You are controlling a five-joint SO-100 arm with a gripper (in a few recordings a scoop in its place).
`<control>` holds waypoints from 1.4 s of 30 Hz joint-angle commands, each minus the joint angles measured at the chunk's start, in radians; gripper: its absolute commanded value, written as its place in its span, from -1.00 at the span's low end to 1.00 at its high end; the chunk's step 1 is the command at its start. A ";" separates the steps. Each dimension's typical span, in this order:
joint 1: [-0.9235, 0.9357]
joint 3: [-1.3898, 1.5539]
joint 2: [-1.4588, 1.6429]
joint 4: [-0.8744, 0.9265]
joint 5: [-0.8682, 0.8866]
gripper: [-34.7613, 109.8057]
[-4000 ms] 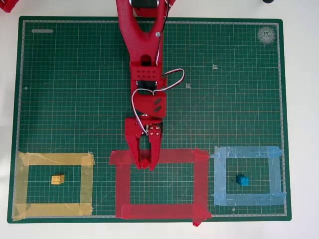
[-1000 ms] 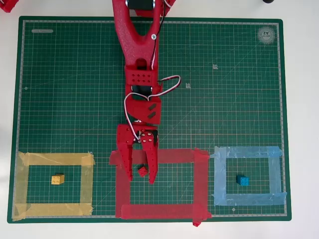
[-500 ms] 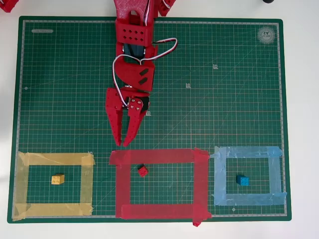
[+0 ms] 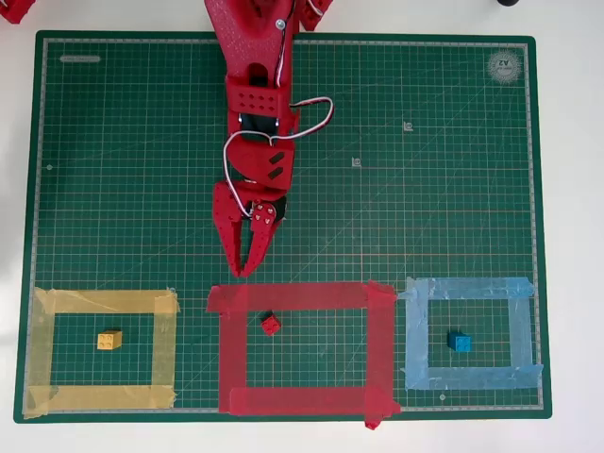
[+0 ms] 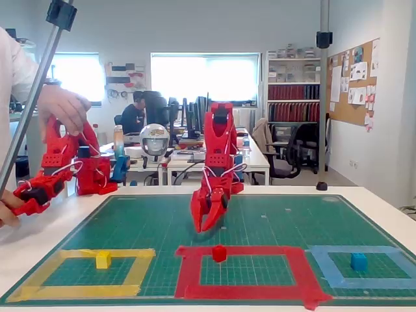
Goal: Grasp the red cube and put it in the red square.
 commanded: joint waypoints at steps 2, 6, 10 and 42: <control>-0.018 -0.084 -0.020 -0.072 -0.009 -0.52; -0.037 -0.137 -0.060 -0.074 -0.009 -0.52; -0.055 -0.192 -0.103 -0.074 -0.009 -0.52; -0.084 -0.448 -0.354 -0.106 -0.183 -0.52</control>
